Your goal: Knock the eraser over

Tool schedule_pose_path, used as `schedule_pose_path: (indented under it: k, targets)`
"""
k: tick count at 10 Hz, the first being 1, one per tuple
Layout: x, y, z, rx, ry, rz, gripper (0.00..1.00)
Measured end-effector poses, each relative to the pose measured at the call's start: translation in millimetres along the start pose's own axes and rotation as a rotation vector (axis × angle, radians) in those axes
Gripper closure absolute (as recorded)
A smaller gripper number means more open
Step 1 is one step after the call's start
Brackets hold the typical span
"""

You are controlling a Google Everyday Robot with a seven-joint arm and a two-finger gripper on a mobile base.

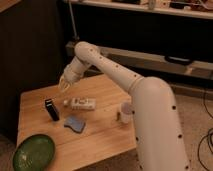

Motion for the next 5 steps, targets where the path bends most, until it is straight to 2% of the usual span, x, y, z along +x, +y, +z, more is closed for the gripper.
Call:
schedule_pose_path:
  k: [3, 5]
  targets:
    - [-6, 31, 31, -0.085, -0.032, 0.025, 0.95]
    - [-23, 33, 55, -0.143, -0.047, -0.002, 0.95]
